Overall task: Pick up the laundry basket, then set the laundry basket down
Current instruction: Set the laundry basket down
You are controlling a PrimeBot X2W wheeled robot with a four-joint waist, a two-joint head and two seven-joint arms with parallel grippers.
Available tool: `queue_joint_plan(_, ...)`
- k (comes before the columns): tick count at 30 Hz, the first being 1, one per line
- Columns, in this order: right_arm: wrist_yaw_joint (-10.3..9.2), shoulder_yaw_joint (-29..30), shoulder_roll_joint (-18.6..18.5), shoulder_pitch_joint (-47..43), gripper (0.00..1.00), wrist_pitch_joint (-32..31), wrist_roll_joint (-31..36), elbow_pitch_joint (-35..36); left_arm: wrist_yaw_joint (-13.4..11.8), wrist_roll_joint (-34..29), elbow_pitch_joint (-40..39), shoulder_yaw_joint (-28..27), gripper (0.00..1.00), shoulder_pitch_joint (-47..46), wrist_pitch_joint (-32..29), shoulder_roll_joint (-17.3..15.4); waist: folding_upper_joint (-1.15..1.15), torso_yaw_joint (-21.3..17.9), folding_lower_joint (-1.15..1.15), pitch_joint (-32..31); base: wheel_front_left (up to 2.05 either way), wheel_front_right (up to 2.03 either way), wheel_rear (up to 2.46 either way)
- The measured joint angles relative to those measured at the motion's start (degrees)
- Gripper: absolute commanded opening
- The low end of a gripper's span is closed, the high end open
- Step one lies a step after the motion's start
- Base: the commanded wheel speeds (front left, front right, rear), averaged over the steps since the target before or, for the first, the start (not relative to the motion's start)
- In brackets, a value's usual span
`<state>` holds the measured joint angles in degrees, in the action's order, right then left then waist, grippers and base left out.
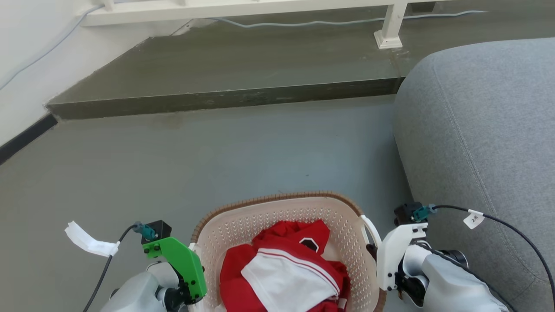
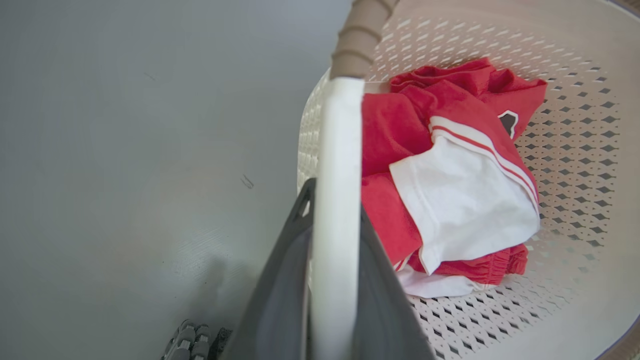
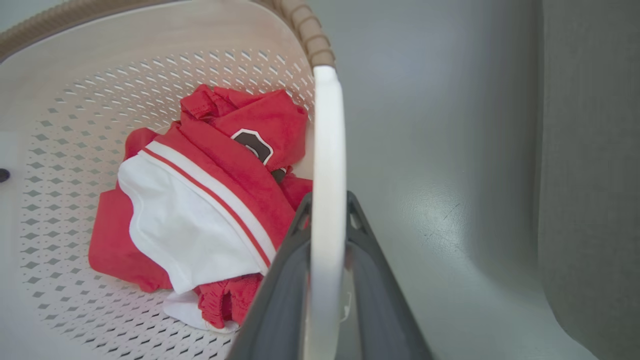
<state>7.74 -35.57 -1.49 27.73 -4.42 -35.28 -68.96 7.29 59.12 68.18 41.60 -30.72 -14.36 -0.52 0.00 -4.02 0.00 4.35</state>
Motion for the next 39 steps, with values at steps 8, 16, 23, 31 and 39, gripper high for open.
queue_joint_plan(8,-0.03,0.1,0.0,2.4,0.00,2.4,0.0,0.0,0.0,-0.7,0.0,0.3,0.00,-2.5,3.2,0.0,0.00,0.3,0.00,2.6,0.00,0.00,0.00)
queue_joint_plan(16,-0.26,0.1,-0.4,4.9,0.00,4.8,0.4,0.1,0.0,-2.1,0.0,0.8,0.00,-5.5,5.7,0.1,0.00,0.4,0.00,6.7,0.00,0.00,0.00)
queue_joint_plan(23,-0.77,0.3,-0.7,7.7,0.00,6.9,0.5,0.4,-0.3,-3.4,-0.1,1.0,0.00,-8.5,7.6,0.2,0.00,0.7,0.00,11.6,0.00,0.00,0.00)
queue_joint_plan(31,-0.86,0.6,-1.2,10.8,0.00,9.0,0.9,0.7,-0.3,-3.9,0.0,1.3,0.00,-11.5,8.9,0.2,0.00,1.2,0.01,17.8,0.00,0.00,0.00)
queue_joint_plan(39,-0.86,0.9,-1.6,14.1,0.00,10.5,1.0,1.0,-0.3,-4.4,-0.1,1.3,0.00,-15.0,11.0,0.1,0.00,1.7,0.01,24.3,0.00,0.00,0.00)
